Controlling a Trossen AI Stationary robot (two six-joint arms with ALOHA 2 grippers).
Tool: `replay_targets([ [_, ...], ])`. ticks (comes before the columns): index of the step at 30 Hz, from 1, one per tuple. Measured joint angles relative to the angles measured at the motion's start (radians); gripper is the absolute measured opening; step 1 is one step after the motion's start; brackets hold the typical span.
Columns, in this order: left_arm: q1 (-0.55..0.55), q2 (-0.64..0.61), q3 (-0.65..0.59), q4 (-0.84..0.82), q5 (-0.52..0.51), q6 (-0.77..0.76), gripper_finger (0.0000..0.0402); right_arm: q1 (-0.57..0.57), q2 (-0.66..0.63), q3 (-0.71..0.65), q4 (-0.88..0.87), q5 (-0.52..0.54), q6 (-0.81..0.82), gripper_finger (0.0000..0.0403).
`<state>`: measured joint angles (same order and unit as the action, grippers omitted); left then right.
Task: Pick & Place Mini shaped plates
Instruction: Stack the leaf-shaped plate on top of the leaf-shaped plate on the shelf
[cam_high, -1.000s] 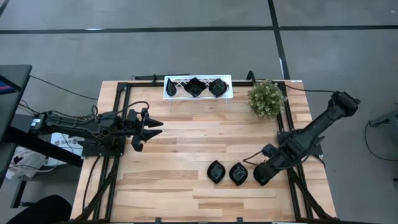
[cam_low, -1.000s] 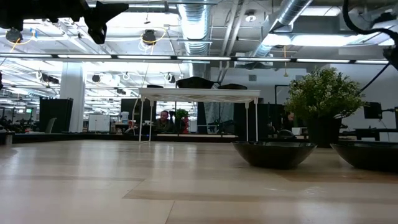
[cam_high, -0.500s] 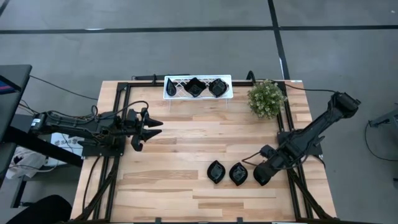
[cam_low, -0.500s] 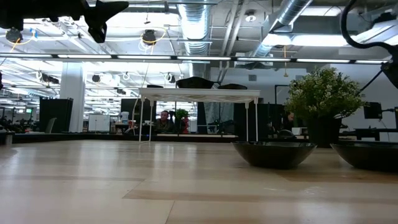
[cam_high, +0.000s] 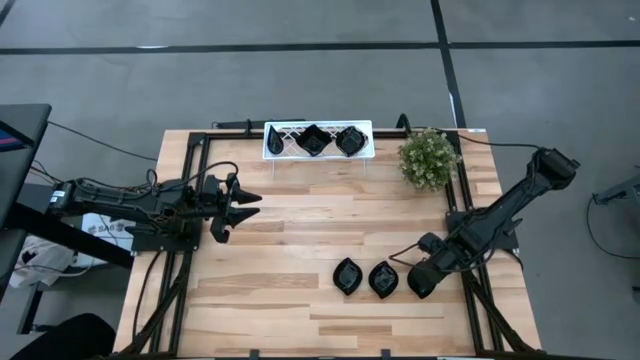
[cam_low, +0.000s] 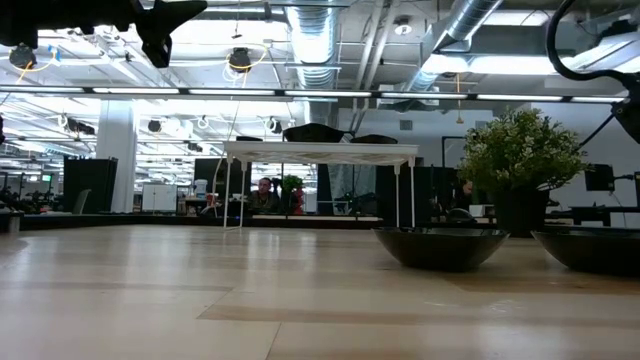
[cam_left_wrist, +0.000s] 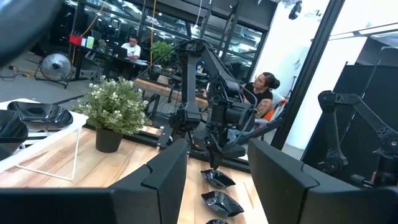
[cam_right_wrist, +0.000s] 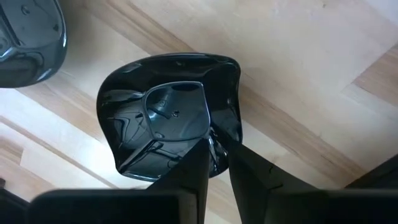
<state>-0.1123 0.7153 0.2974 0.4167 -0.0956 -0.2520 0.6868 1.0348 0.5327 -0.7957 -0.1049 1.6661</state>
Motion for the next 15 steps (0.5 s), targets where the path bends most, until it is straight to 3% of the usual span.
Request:
replay_targets([
  [5,0.0,0.0,0.0,0.001,0.0,0.0,0.0173,0.0,0.0,0.0,-0.002,-0.006,0.017,0.0074],
  [15,0.0,0.0,0.0,0.003,0.0,0.0,0.0173,0.0,0.0,0.0,-0.045,-0.009,0.096,0.0168],
])
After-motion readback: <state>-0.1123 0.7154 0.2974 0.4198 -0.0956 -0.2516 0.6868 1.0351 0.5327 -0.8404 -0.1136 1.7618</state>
